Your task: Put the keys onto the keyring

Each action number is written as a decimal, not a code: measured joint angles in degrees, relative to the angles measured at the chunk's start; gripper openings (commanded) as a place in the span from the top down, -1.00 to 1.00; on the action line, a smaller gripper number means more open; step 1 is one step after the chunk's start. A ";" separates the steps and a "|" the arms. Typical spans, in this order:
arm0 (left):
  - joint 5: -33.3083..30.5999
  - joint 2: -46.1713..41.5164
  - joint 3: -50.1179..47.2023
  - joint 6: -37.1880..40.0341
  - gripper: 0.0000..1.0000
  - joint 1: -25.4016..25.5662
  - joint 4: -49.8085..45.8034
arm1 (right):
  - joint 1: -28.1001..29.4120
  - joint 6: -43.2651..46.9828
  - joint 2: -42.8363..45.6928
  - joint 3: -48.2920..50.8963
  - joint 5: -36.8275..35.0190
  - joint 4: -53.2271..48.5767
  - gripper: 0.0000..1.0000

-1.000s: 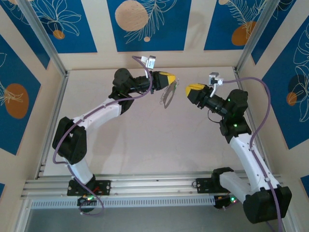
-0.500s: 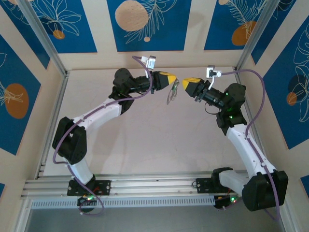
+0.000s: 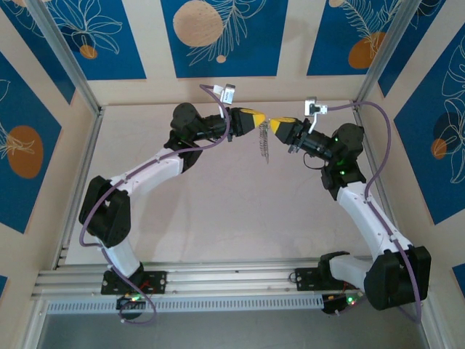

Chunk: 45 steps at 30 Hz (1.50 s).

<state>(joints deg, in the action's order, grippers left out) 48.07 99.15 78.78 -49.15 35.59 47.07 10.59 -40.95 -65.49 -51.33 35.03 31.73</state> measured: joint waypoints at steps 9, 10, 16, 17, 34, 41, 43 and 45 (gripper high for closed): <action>-0.17 0.00 0.00 0.17 1.00 0.07 0.02 | 1.07 0.04 -0.35 0.02 0.13 -0.02 1.00; -0.20 0.00 0.00 0.20 1.00 0.07 0.02 | 1.14 0.04 -0.33 0.02 0.11 -0.02 1.00; -0.15 0.00 0.02 0.20 1.00 0.07 -0.04 | 1.46 0.42 0.31 0.70 -0.66 -0.63 1.00; -0.15 0.00 0.02 0.20 1.00 0.11 -0.07 | 1.57 0.59 0.68 0.87 -0.85 -1.14 1.00; -0.20 0.00 0.02 0.20 1.00 0.24 -1.31 | 2.99 1.57 3.74 1.68 -1.57 -2.56 0.95; -0.22 0.00 0.02 0.22 1.00 0.26 -1.31 | 3.65 2.21 2.25 1.68 -1.60 -3.74 0.95; -0.31 0.00 0.02 0.24 1.00 0.26 -1.46 | 3.63 2.64 2.27 1.68 -1.60 -4.35 0.95; -0.39 0.00 0.02 0.24 1.00 0.26 -1.60 | 3.28 3.04 2.32 1.68 -1.57 -5.03 0.95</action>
<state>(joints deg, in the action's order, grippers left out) 47.68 99.15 78.81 -48.90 35.86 45.47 13.87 -37.91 -63.18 -49.65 33.45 26.70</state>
